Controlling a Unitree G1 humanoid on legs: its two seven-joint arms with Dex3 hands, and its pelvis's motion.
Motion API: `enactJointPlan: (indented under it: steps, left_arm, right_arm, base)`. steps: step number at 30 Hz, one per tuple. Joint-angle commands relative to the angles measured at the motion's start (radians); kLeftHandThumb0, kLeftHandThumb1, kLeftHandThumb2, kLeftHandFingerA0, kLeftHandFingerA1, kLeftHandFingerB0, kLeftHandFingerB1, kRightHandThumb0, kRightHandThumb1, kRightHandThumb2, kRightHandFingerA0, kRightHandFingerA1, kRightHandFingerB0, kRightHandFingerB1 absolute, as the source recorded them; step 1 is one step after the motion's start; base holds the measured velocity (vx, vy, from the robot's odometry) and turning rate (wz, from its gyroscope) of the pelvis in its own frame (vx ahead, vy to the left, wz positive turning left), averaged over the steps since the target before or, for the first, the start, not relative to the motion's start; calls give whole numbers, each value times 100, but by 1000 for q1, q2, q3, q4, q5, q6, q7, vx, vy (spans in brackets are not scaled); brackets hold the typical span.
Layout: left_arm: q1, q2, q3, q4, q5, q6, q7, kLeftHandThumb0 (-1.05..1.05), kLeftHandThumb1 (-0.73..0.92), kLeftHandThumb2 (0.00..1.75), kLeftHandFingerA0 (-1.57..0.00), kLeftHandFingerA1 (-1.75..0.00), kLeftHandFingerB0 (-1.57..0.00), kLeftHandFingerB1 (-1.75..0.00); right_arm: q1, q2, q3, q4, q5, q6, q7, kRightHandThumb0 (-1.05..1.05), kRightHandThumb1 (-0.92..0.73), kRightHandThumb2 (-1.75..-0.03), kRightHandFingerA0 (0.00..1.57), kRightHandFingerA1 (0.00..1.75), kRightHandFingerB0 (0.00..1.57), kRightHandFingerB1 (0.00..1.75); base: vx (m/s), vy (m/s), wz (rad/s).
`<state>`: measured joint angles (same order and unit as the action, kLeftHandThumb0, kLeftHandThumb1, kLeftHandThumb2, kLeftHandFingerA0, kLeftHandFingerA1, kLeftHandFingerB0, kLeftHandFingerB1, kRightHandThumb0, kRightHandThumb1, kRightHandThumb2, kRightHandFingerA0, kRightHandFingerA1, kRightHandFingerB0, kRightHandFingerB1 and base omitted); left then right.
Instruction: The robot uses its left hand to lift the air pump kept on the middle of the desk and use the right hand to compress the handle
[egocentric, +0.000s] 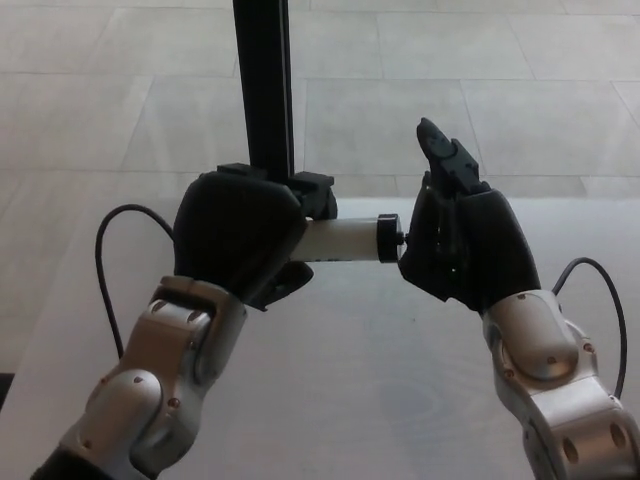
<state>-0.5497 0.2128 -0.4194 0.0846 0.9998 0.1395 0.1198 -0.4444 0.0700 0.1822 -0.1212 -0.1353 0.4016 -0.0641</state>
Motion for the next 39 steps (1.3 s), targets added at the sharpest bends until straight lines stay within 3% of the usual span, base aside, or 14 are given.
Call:
enactJointPlan:
  steps: [1, 6, 9, 14, 17, 21, 26, 27, 30, 31, 33, 35, 37, 39]
  left_arm:
    - [-28, -17, -2, -9, 14, 33, -12, -27, 67, 84, -97, -116, -89, -73]
    - [-34, -40, -8, -16, 29, 59, -11, -31, 70, 76, -98, -121, -90, -84]
    - [-37, -87, -7, -6, 29, 87, 17, -39, 73, 72, -97, -149, -86, -97]
    - [-22, -155, 4, -9, 4, 126, 33, -36, 71, 71, -101, -138, -87, -72]
    - [-21, -196, -11, -4, 20, 168, 11, -27, 65, 66, -101, -161, -81, -72]
    - [-36, -212, -29, 39, 31, 166, 45, -27, 57, 63, -94, -134, -79, -115]
    - [-57, -201, -44, 59, 34, 154, 37, -23, 54, 63, -94, -89, -80, -73]
    - [-59, -194, -47, 61, 32, 145, 40, -23, 55, 63, -95, -106, -80, -78]
    - [-57, -177, -53, 71, 28, 122, 69, -27, 55, 62, -96, -94, -84, -76]
    - [-56, -174, -59, 67, 35, 139, 53, -24, 54, 64, -90, -144, -86, -106]
    - [-45, -172, -73, 64, 69, 188, 34, -32, 74, 72, -96, -174, -83, -123]
    - [-4, -114, -65, 41, 57, 161, 8, -19, 63, 95, -96, -175, -77, -134]
    - [31, -70, -63, 41, 60, 159, 4, -28, 68, 84, -86, -155, -82, -116]
    - [54, -25, -63, 49, 50, 147, -12, -22, 68, 85, -85, -169, -72, -132]
  right_arm:
    - [-9, 12, -10, 7, -6, -44, -13, -105, -92, -133, 0, 10, 0, 2]
    - [-5, 29, -16, 2, 0, -41, -16, -105, -91, -133, 0, 10, 0, 0]
    - [1, 70, -41, -1, 18, -61, -48, -105, -89, -131, 0, 8, 0, 0]
    - [-4, 89, -56, 11, 5, -107, -78, -105, -92, -132, 0, 6, 0, 3]
    - [-17, 96, -60, 13, 2, -118, -89, -103, -92, -131, 0, 7, 0, 5]
    - [-33, 105, -52, 24, -14, -137, -110, -104, -90, -130, 0, 8, 0, 4]
    - [-42, 104, -55, 30, -17, -142, -113, -104, -89, -130, 0, 10, 0, 5]
    - [-42, 100, -54, 32, -18, -144, -110, -104, -89, -130, 0, 10, 0, 5]
    - [-37, 90, -59, 17, -4, -111, -85, -104, -88, -130, 0, 8, 0, 3]
    - [-31, 80, -65, 9, 7, -99, -68, -105, -88, -130, 0, 6, 0, 0]
    - [-6, 40, -84, -22, 12, -82, -41, -105, -91, -130, 0, 11, 0, 2]
    - [-2, -19, -165, -46, 47, -71, -18, -105, -87, -130, 0, 4, 2, 5]
    - [-2, -87, -242, -71, 72, -48, 9, -101, -89, -127, 1, 12, 8, 13]
    - [5, -138, -299, -92, 80, -29, 18, -95, -85, -125, 1, 14, 10, 19]
  base:
    - [0, 0, 0]
    - [0, 0, 0]
    - [0, 0, 0]
    - [0, 0, 0]
    - [0, 0, 0]
    - [0, 0, 0]
    - [0, 0, 0]
    - [0, 0, 0]
    - [0, 0, 0]
    - [0, 0, 0]
    - [0, 0, 0]
    - [0, 0, 0]
    - [0, 0, 0]
    - [0, 0, 0]
